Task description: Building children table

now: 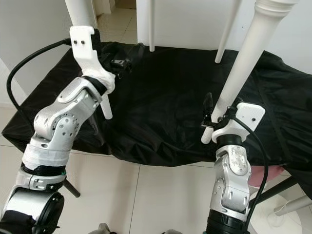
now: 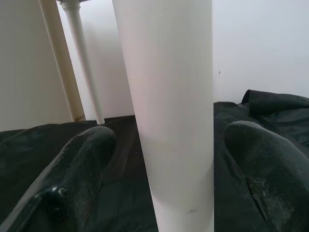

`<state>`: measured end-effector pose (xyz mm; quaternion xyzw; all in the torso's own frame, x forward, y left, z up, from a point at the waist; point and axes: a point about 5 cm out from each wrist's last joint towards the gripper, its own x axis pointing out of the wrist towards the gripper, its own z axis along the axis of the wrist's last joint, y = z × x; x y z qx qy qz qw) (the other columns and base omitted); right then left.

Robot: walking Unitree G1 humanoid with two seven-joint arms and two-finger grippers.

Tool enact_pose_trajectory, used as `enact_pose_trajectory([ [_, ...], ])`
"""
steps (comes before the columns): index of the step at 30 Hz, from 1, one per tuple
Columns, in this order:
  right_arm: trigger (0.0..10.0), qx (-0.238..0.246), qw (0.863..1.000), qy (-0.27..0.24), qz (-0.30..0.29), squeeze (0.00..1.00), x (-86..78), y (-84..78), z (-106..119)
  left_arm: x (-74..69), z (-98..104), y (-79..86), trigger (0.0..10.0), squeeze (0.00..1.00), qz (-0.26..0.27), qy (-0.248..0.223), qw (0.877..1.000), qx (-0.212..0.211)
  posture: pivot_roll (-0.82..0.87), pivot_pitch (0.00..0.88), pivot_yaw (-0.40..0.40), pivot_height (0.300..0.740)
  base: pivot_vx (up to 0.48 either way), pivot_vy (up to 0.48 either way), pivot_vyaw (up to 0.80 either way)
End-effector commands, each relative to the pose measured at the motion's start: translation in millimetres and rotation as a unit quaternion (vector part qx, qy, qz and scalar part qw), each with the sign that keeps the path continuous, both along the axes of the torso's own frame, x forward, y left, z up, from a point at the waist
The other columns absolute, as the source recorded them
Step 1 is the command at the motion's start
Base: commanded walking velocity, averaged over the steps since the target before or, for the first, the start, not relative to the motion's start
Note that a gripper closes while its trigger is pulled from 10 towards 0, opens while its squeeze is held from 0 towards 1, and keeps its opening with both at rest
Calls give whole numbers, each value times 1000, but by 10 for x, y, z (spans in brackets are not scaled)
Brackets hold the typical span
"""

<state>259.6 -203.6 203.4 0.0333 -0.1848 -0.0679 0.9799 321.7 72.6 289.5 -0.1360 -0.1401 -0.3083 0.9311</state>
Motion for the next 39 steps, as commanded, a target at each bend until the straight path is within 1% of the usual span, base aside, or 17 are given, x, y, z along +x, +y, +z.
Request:
enact_pose_trajectory([
  [1, 10000, 2, 1000, -2, 2, 0, -18, 9, 4, -60, 7, -44, 10000, 0, -40, -19, 999, 20, -55, 0, 0, 740, 0, 0, 0],
  [5, 10000, 1, 1000, -1, 2, 0, -24, 8, 5, -77, -6, -50, 10000, 0, -40, -18, 999, 22, -56, 0, 0, 740, 0, 0, 0],
  [6, 10000, 1, 1000, -1, 2, 0, -25, 9, 4, -81, -9, -50, 10000, 0, -40, -18, 999, 22, -56, 81, 23, 740, 0, 0, 0],
  [11, 10000, 1, 1000, 1, 1, 0, -31, 11, -2, -96, -34, -34, 10000, 0, -35, -15, 999, 26, -56, 83, 22, 740, 0, 0, 0],
  [14, 10000, -2, 1000, 8, -6, 0, -72, 22, -41, -125, -151, 50, 10000, 0, -14, -11, 999, 47, -65, 80, 27, 740, 0, 0, 0],
  [16, 10000, -2, 1000, 9, -8, 0, -87, 26, -52, -137, -185, 73, 10000, 0, -9, -11, 998, 53, -66, 80, 27, 740, 0, 0, 0],
  [17, 10000, -2, 1000, 12, -9, 0, -113, 42, -75, -153, -231, 109, 10000, 0, -1, -4, 999, 51, -68, 78, 27, 740, 0, 0, 0],
  [18, 10000, -2, 1000, 12, -9, 0, -113, 42, -75, -153, -231, 109, 10000, 0, -1, -4, 999, 51, -68, 78, 27, 740, 0, 0, 0],
  [19, 10000, -3, 1000, 19, -11, 0, -148, 63, -121, -186, -298, 158, 10000, 0, 10, -1, 998, 59, -65, 78, 24, 740, 0, 0, 0],
  [22, 10000, -4, 999, 32, -11, 0, -195, 97, -194, -244, -400, 248, 10000, 0, 28, 7, 997, 70, -60, 75, 21, 740, 0, 0, 0],
  [26, 10000, -9, 999, 35, -4, 0, -175, 107, -211, -246, -451, 304, 10000, 0, 36, 10, 996, 81, -56, 70, 14, 740, 0, 0, 0],
  [39, 10000, -14, 999, 40, 5, 0, -170, 126, -234, -291, -498, 358, 10000, 0, 50, 6, 995, 90, -49, 62, 2, 740, 0, 0, 0],
])
